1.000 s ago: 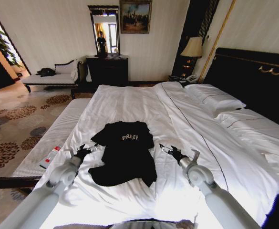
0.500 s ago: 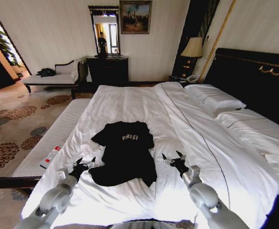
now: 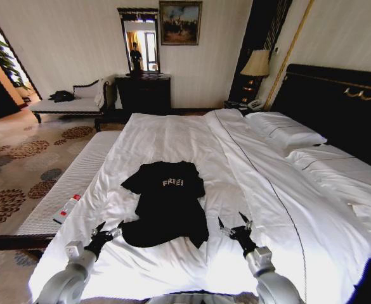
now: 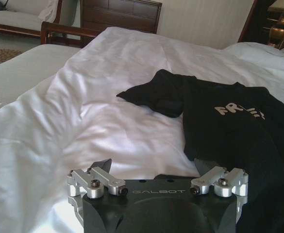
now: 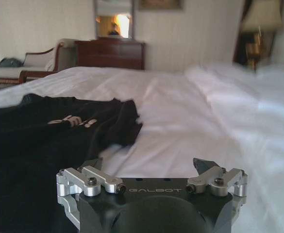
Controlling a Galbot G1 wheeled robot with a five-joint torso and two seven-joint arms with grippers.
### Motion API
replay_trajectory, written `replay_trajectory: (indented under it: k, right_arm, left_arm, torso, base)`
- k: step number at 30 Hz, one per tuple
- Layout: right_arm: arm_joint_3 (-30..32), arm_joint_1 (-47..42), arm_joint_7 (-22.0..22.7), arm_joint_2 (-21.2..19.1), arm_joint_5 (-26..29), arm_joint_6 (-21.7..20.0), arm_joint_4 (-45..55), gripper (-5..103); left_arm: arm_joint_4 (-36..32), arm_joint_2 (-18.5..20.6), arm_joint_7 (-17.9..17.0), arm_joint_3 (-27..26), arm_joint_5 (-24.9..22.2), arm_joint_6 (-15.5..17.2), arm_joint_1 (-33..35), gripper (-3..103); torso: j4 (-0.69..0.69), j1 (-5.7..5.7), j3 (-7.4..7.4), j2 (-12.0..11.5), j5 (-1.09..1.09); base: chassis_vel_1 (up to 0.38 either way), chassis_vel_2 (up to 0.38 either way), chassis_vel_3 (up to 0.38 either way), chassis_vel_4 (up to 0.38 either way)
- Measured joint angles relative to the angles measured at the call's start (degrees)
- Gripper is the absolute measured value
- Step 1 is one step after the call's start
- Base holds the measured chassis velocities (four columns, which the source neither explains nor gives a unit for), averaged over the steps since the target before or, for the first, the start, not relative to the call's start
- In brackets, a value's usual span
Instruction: Fold the clothes on the bed.
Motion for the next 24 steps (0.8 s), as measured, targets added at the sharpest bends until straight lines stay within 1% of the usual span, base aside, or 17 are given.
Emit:
replay_trajectory:
  k: [2, 4, 5, 6, 7, 9, 10, 11, 13, 14, 17, 19, 24]
  right_arm:
    - [-0.3, -1.7, 0.2, 0.9, 4.4, -1.4, 1.6, 100]
    - [-0.9, -3.0, 0.6, 1.8, 8.7, -3.1, 3.2, 100]
    - [-0.9, -3.0, 0.6, 1.8, 8.7, -3.1, 3.2, 100]
    - [-1.1, -3.4, 0.8, 2.1, 10.4, -4.0, 3.8, 100]
    - [-1.7, -4.3, 1.4, 3.0, 15.5, -6.3, 5.4, 100]
    - [-2.6, -5.6, 2.1, 4.9, 23.9, -9.7, 7.4, 100]
    - [-2.6, -5.6, 2.1, 4.9, 23.9, -9.7, 7.4, 100]
    - [-3.1, -6.0, 2.1, 5.9, 27.2, -11.2, 8.0, 100]
    - [-4.0, -6.2, 2.1, 6.8, 30.6, -12.5, 8.2, 100]
    - [-4.0, -6.2, 2.1, 6.8, 30.6, -12.5, 8.2, 100]
    - [-5.1, -6.2, 1.8, 6.8, 34.4, -14.1, 8.2, 100]
    - [-5.7, -6.2, 1.3, 6.6, 35.6, -14.6, 8.0, 100]
    - [-7.0, -6.1, -0.2, 7.0, 36.7, -14.9, 6.5, 100]
  left_arm:
    - [-0.5, 0.1, 0.7, -1.6, -1.0, -0.3, 1.9, 96]
    - [-1.0, 0.7, 1.7, -3.5, -3.6, -0.3, 4.0, 96]
    - [-1.0, 0.7, 1.7, -3.5, -3.6, -0.3, 4.0, 96]
    - [-1.2, 1.0, 2.1, -4.1, -5.1, -0.2, 4.7, 96]
    - [-1.3, 1.5, 2.6, -5.3, -7.4, 0.1, 5.9, 96]
    - [-1.3, 1.7, 2.9, -6.5, -10.1, 0.3, 7.0, 96]
    - [-1.3, 1.7, 2.9, -6.5, -10.1, 0.3, 7.0, 96]
    - [-1.3, 1.7, 2.9, -6.8, -11.2, 0.4, 7.4, 96]
    - [-1.5, 1.4, 2.9, -7.0, -12.5, 0.8, 7.7, 96]
    - [-1.5, 1.4, 2.9, -7.0, -12.5, 0.8, 7.7, 96]
    - [-2.3, 0.6, 2.9, -6.8, -12.6, 1.2, 7.8, 96]
    - [-3.0, 0.2, 2.8, -6.7, -12.6, 1.5, 7.8, 96]
    - [-3.9, -0.2, 2.5, -6.7, -12.5, 1.9, 8.3, 96]
  torso:
    - [0.00, 0.00, 0.00, 0.0, -0.01]
    - [0.01, 0.00, 0.00, 0.0, 0.00]
    - [0.01, 0.00, 0.00, 0.0, 0.00]
    - [0.01, 0.00, 0.00, 0.0, 0.00]
    - [0.01, 0.00, 0.01, 0.0, 0.00]
    - [0.00, 0.00, 0.01, 0.0, -0.01]
    - [0.00, 0.00, 0.01, 0.0, -0.01]
    - [0.00, 0.00, 0.00, 0.0, -0.01]
    - [0.00, 0.00, 0.00, 0.0, -0.01]
    - [0.00, 0.00, 0.00, 0.0, -0.01]
    - [0.00, 0.00, 0.00, 0.0, -0.01]
    - [0.00, 0.00, 0.01, 0.0, 0.00]
    - [0.00, 0.00, 0.01, 0.0, 0.00]
  base:
    - [0.000, 0.000, 0.000, 0.000]
    - [0.000, 0.000, 0.000, 0.000]
    - [0.000, 0.000, 0.000, 0.000]
    - [0.000, 0.000, 0.000, 0.000]
    - [0.000, 0.000, 0.000, 0.000]
    - [0.000, 0.000, 0.000, 0.000]
    - [0.000, 0.000, 0.000, 0.000]
    - [0.000, 0.000, 0.000, 0.000]
    - [0.000, 0.000, 0.000, 0.000]
    - [0.000, 0.000, 0.000, 0.000]
    - [0.000, 0.000, 0.000, 0.000]
    - [0.000, 0.000, 0.000, 0.000]
    - [0.000, 0.000, 0.000, 0.000]
